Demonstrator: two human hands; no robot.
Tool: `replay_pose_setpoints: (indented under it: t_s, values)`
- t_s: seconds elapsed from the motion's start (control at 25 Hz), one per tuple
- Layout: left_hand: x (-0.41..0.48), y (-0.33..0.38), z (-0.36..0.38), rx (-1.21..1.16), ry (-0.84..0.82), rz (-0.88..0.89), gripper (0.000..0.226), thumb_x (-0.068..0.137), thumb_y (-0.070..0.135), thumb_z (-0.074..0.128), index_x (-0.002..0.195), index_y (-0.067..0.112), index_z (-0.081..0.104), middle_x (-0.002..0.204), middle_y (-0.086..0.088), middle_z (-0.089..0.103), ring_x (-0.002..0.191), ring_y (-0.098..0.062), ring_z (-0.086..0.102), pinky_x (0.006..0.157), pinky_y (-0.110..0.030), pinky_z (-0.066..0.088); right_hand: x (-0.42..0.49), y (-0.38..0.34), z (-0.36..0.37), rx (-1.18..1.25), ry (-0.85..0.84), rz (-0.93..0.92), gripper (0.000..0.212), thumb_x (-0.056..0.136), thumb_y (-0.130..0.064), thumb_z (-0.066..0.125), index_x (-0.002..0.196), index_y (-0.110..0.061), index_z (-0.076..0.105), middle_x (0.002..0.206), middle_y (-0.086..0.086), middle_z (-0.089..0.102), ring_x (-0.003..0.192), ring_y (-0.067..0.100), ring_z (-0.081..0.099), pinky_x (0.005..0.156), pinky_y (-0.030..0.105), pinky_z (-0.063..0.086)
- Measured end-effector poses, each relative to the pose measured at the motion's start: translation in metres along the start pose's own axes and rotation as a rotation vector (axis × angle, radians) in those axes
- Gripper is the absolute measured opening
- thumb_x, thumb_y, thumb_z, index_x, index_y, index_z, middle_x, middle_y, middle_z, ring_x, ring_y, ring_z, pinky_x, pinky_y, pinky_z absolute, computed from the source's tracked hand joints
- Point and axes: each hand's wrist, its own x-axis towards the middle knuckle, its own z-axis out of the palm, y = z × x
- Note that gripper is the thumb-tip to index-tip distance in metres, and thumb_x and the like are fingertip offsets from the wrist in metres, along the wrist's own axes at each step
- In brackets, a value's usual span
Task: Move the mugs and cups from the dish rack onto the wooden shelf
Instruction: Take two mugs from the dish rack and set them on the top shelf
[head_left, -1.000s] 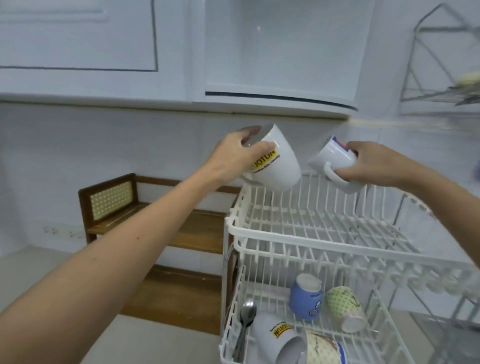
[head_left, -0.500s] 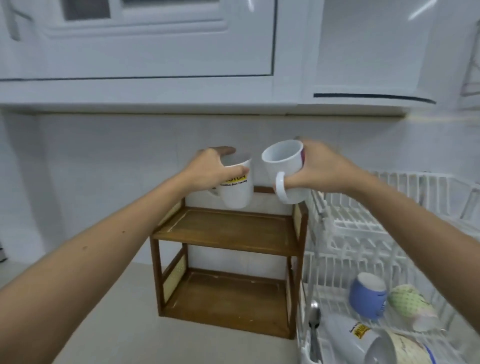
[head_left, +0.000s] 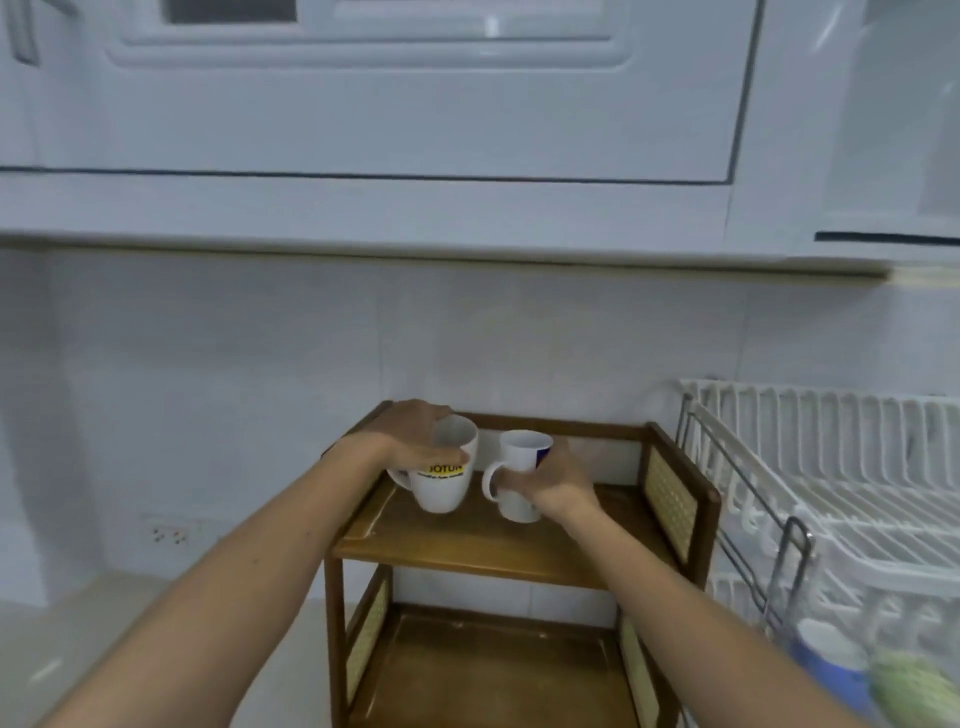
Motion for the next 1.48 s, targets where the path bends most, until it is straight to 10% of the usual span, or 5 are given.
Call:
replay_pose_setpoints:
  t_s: [0.48,0.88,1.04,1.28,1.48]
  values:
    - [0.021,-0.032,0.015,0.009,-0.058,0.112,0.083,0.077,0.053,0.061,0.145,0.014,0.034,0.146,-0.006,0.044,0.128,-0.021,0.045,0.091,-0.022,0.034,0.014,0.01,0.039,-0.019,0.111,0.036,0.079,0.067,-0.048,0.078,0.125,-0.013,0.037,0.118,0.011,0.059,0.104,0.031,0.059,0.068,0.033,0.045]
    - [0.016,-0.027,0.021,-0.09,-0.147,0.033,0.08,0.088,0.05,0.054,0.151,0.018,0.016,0.158,-0.004,0.02,0.14,-0.024,0.028,0.1,-0.032,0.04,-0.003,0.023,0.033,0.138,-0.026,0.038,0.066,0.075,-0.029,0.078,0.127,-0.014,0.04,0.126,0.01,0.056,0.115,0.027,0.055,0.092,0.039,0.046]
    - [-0.013,-0.014,0.036,-0.07,0.084,-0.002,0.073,0.09,0.05,0.051,0.15,0.023,0.021,0.159,-0.001,0.015,0.144,-0.024,0.018,0.115,-0.041,0.021,-0.033,0.037,0.017,0.128,-0.021,-0.058,0.065,0.082,-0.029,0.071,0.137,-0.015,0.038,0.135,0.006,0.053,0.123,0.022,0.05,0.089,0.027,0.039]
    - [-0.112,0.054,0.113,-0.422,0.543,0.092,0.043,0.09,0.022,0.058,0.132,0.025,0.05,0.141,0.005,0.042,0.131,-0.01,0.037,0.107,-0.034,0.035,-0.135,0.084,-0.008,0.001,0.147,-0.283,0.064,0.089,-0.026,0.064,0.144,-0.024,0.032,0.138,-0.012,0.045,0.13,0.005,0.039,0.104,0.022,0.033]
    - [-0.192,0.134,0.169,-0.693,0.509,0.208,0.032,0.089,0.015,0.058,0.113,0.034,0.059,0.118,0.021,0.053,0.116,0.006,0.048,0.095,-0.014,0.04,-0.222,0.152,-0.037,0.04,0.347,-0.41,0.028,0.083,-0.008,0.061,0.11,-0.015,0.063,0.099,-0.01,0.064,0.089,0.003,0.06,0.069,0.013,0.05]
